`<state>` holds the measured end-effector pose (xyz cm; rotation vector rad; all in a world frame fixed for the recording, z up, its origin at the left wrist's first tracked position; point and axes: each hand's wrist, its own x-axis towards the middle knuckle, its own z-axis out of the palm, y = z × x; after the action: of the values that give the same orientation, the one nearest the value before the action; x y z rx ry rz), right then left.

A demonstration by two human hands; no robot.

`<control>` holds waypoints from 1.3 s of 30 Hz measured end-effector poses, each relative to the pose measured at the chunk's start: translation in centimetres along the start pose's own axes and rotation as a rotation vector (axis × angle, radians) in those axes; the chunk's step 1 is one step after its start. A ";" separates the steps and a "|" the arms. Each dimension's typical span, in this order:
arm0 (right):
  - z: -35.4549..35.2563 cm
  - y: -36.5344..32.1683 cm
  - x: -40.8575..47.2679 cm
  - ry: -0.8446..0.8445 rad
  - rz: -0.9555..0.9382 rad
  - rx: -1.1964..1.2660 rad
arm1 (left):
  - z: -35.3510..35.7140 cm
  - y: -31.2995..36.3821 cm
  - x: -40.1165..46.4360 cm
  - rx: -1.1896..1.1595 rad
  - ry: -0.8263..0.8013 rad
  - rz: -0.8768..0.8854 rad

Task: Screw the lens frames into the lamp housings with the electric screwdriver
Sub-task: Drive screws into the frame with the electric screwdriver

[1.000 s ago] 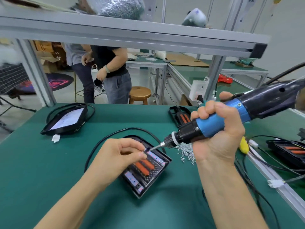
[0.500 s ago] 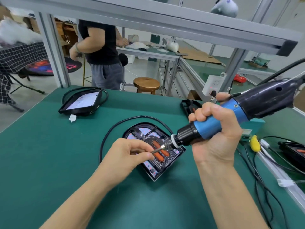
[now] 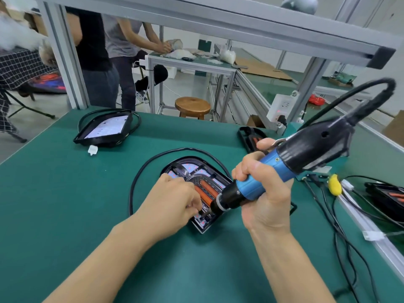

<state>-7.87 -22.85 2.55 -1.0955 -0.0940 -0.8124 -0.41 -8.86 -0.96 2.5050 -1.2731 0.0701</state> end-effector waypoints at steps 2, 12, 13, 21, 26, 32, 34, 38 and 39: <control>0.2 0.2 -0.1 -0.030 -0.008 -0.022 | -0.3 0.1 0.5 0.062 -0.043 -0.006; 0.6 0.2 0.1 -0.105 0.013 -0.034 | 1.5 -0.4 -1.1 0.058 0.174 0.043; 0.6 0.2 0.1 -0.101 0.013 -0.041 | 1.7 -0.4 -1.1 0.011 0.229 0.011; 0.8 0.1 0.3 -0.195 0.044 -0.082 | 2.9 0.0 -1.2 -0.216 0.287 -0.212; 1.4 0.0 0.5 -0.275 0.064 -0.121 | 3.2 0.3 -1.4 -0.361 0.394 -0.618; 1.8 -0.8 1.4 -0.028 0.084 -0.107 | 3.0 0.8 -0.3 -0.511 0.198 -0.860; 1.2 -1.9 2.4 0.051 0.124 -0.080 | 3.0 0.9 0.4 -0.561 0.191 -0.886; -2.4 -4.7 5.5 0.153 0.373 -0.180 | 3.1 0.5 1.4 -0.853 0.196 -0.954; -3.8 -5.2 6.3 0.159 0.450 -0.288 | 3.1 0.6 1.5 -0.896 0.189 -0.957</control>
<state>-7.85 -30.42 7.40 -1.2559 0.4019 -0.5107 -0.34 -11.34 -3.46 1.9468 0.1007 -0.3857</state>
